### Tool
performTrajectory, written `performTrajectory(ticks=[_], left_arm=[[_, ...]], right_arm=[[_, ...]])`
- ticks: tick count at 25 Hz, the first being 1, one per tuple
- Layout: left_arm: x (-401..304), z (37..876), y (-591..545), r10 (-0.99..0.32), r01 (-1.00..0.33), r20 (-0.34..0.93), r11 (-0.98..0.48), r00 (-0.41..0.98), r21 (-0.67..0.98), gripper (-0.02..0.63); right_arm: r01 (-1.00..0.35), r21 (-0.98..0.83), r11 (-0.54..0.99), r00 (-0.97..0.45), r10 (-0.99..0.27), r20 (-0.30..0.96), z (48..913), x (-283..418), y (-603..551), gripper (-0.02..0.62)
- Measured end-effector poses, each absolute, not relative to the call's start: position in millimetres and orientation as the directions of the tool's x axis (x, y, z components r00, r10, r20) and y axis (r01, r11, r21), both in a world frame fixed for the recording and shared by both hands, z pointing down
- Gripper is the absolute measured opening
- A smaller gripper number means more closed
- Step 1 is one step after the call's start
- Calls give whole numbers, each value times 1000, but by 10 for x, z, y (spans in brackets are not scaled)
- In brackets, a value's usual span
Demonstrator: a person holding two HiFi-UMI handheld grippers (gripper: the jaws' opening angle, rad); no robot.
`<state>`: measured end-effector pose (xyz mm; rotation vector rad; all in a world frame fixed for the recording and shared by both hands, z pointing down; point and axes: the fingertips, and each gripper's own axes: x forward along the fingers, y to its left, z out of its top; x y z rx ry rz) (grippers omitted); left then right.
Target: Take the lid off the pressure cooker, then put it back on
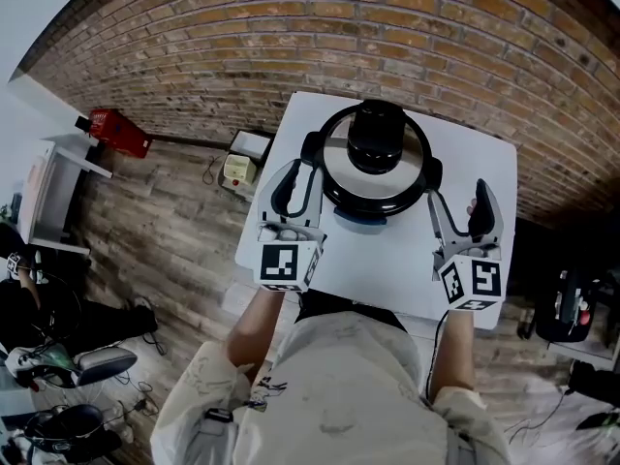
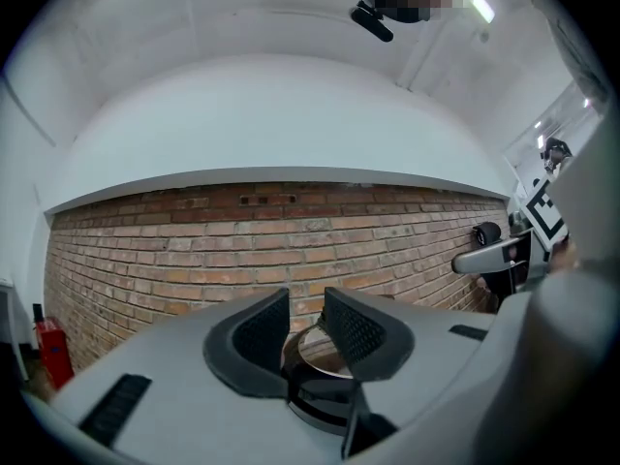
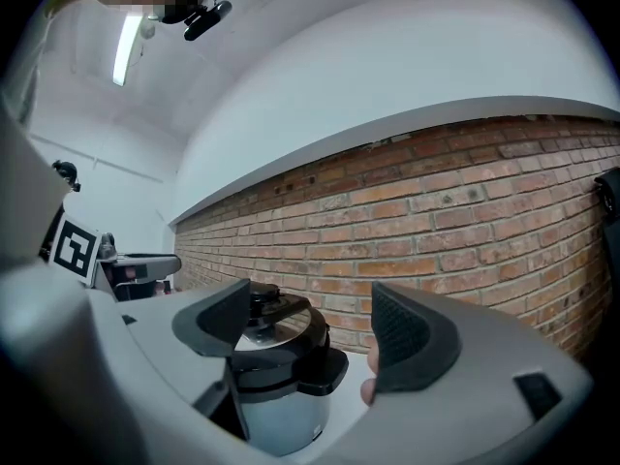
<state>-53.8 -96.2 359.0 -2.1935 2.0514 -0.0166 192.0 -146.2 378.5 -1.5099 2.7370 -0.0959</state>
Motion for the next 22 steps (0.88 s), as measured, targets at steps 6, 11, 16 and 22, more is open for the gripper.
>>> performTrajectory(ticks=[6,11,16,22], left_arm=[[-478,3597,-939,-994,-993,-91,-55,65,-100,126],[-480,3592,-924,-995,-994,-89,-35,44,-103,106],[-471,3588,-916,-994,-995,-100,-26,35,-95,35],[-403,3623,-904,-994,-993,-82,-61,69,-104,15]], right_arm=[[-838,-56,542,-544,-839,25,3809,1952,-1444,396],[-837,-26,547,-548,-836,43,3834,1944,-1431,324],[-841,-19,541,-541,-840,29,3817,1981,-1416,88],[-851,7,525,-525,-851,16,3791,1972,-1383,17]])
